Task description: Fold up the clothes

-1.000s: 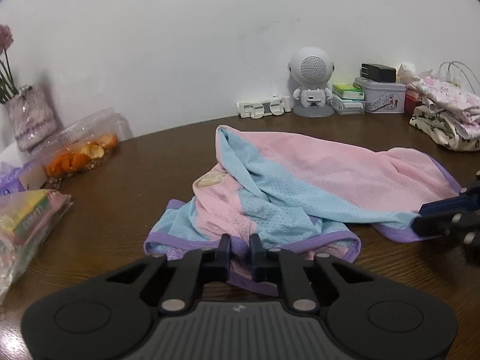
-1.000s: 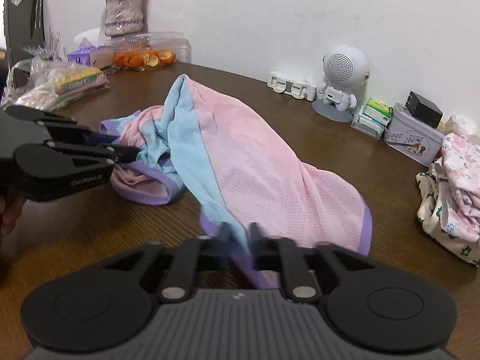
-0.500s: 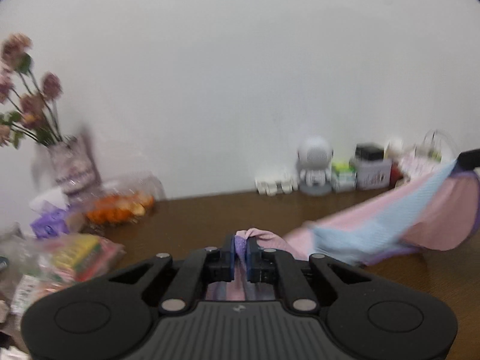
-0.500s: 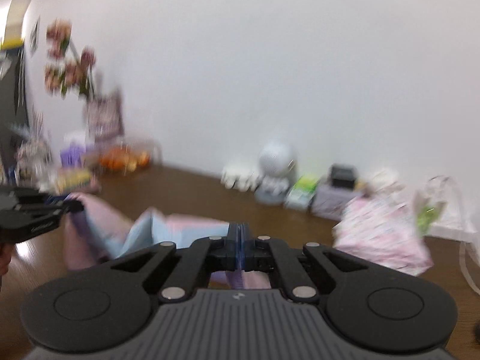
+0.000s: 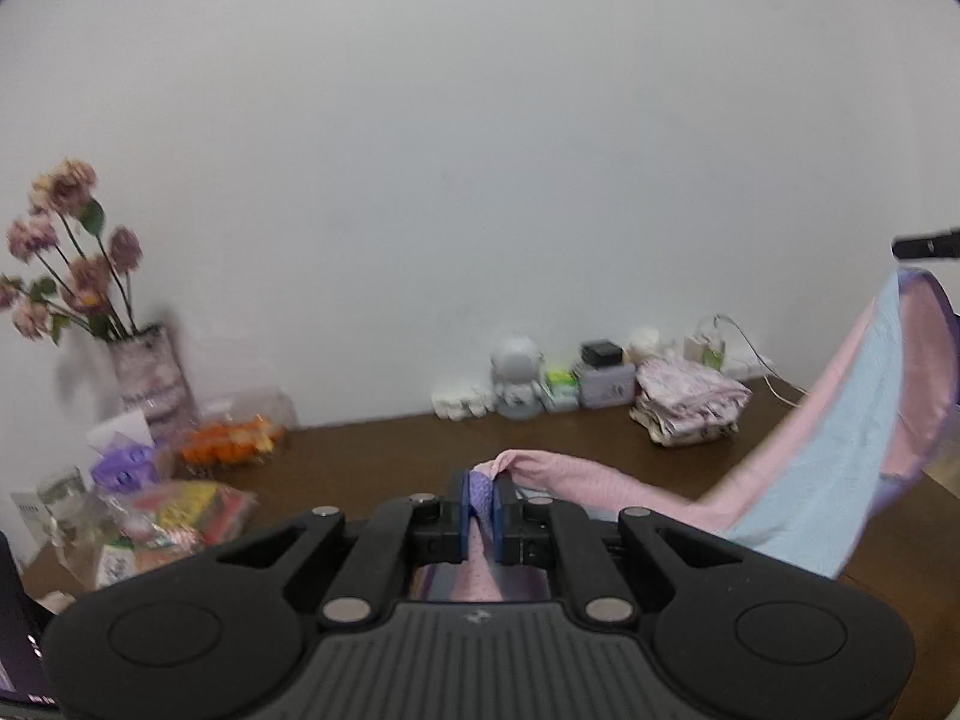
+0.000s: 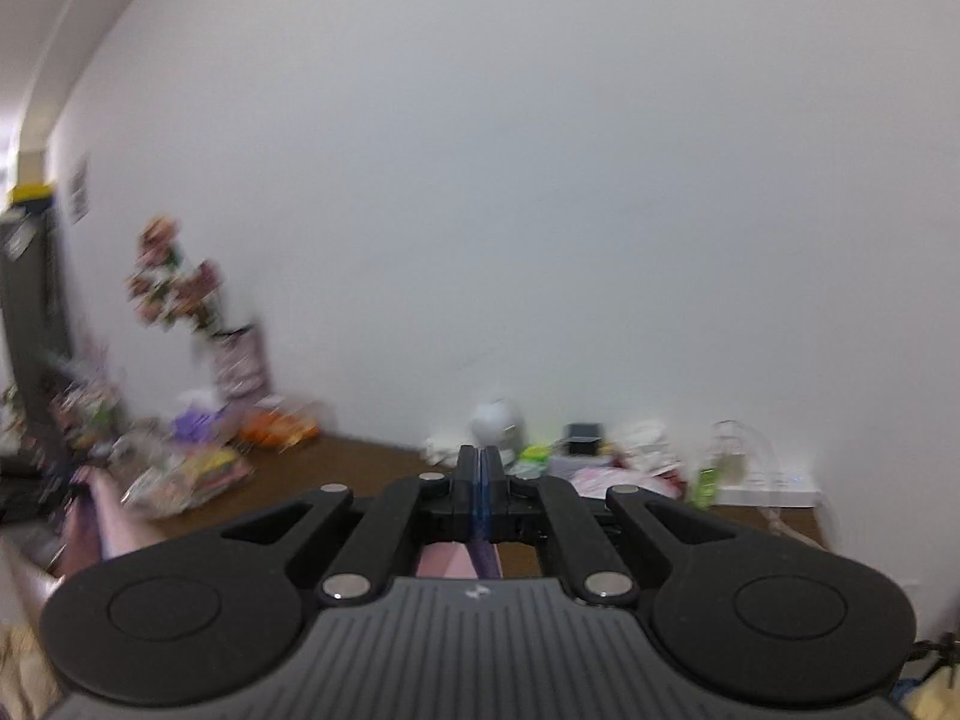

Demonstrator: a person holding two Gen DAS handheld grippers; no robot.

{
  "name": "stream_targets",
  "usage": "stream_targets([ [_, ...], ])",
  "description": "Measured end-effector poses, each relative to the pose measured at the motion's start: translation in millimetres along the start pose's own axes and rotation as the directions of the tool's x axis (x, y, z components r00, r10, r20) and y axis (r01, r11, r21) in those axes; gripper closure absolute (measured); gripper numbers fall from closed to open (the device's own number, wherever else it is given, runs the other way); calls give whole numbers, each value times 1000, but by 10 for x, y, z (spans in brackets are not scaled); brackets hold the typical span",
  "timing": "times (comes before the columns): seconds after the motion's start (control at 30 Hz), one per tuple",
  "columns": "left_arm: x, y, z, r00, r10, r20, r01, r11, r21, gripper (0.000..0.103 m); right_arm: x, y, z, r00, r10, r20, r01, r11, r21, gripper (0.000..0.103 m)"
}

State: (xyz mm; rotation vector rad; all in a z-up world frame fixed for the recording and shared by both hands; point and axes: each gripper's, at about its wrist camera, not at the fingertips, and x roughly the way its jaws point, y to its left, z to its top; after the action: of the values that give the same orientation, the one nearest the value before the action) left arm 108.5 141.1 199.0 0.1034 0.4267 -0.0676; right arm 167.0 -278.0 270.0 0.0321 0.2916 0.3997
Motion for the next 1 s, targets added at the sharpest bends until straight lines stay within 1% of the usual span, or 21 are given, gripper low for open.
stream_targets([
  [0.03,130,1,-4,999,-12,-37,11,1000,-15,96,55,-57,43,1000,-20,-1,20,1000,13,102],
  [0.1,541,15,-88,992,-24,-126,17,998,-57,96,363,-134,81,998,-48,-35,49,998,39,102],
  [0.17,1032,26,-235,972,-44,-233,19,994,-110,93,864,-151,-29,991,-68,-115,75,996,55,102],
  [0.23,1497,10,-442,945,-56,-322,15,992,-128,88,1355,-67,-293,974,-47,-222,61,996,58,101],
  [0.3,1860,44,-614,928,-30,-372,-17,992,-122,86,1801,46,-568,946,-14,-323,34,998,57,97],
  [0.33,1974,71,-668,923,-15,-385,-32,993,-117,76,1910,175,-731,932,29,-362,-13,999,45,90],
  [0.37,2045,103,-709,920,-5,-392,-45,992,-118,70,1983,311,-884,915,69,-397,-63,998,28,82],
  [0.4,2067,150,-733,921,0,-389,-52,991,-124,59,1984,462,-1018,900,105,-423,-117,993,-3,62],
  [0.43,2034,209,-739,926,-7,-378,-45,991,-128,54,1985,612,-1152,882,139,-450,-172,985,-32,51],
  [0.47,1974,270,-736,931,-20,-364,-30,991,-131,51,1949,759,-1286,861,176,-476,-231,971,-59,51],
  [0.53,1800,284,-743,936,-51,-348,15,994,-104,36,1724,1036,-1558,811,261,-523,-364,926,-103,48],
  [0.57,1697,264,-756,936,-65,-345,41,996,-75,32,1605,1161,-1679,784,299,-544,-423,899,-116,47],
  [0.6,1600,227,-791,935,-81,-344,70,997,-43,24,1506,1275,-1780,763,323,-560,-464,877,-127,43],
  [0.63,1508,178,-840,933,-98,-345,101,995,-8,20,1446,1364,-1871,743,340,-576,-497,857,-135,41],
  [0.7,1346,77,-937,926,-133,-354,161,986,51,20,1349,1523,-2037,708,365,-605,-549,823,-147,40],
  [0.8,1289,-66,-1087,913,-144,-381,189,978,85,20,1381,1625,-2161,702,349,-620,-550,819,-161,41],
  [0.87,1320,-144,-1163,912,-125,-391,178,979,103,21,1401,1693,-2244,698,339,-631,-551,817,-171,49],
  [0.9,1348,-176,-1191,912,-103,-397,161,980,114,25,1412,1727,-2285,696,333,-636,-551,816,-175,66],
  [0.93,1376,-208,-1220,912,-82,-402,143,982,124,42,1416,1751,-2310,699,324,-637,-547,816,-186,82],
  [0.97,1398,-214,-1247,909,-69,-410,133,983,129,55,1422,1746,-2299,711,310,-631,-536,820,-201,90],
  [1.0,1415,-203,-1272,905,-62,-420,127,983,129,80,1453,1723,-2283,717,305,-627,-525,827,-198,100],
])
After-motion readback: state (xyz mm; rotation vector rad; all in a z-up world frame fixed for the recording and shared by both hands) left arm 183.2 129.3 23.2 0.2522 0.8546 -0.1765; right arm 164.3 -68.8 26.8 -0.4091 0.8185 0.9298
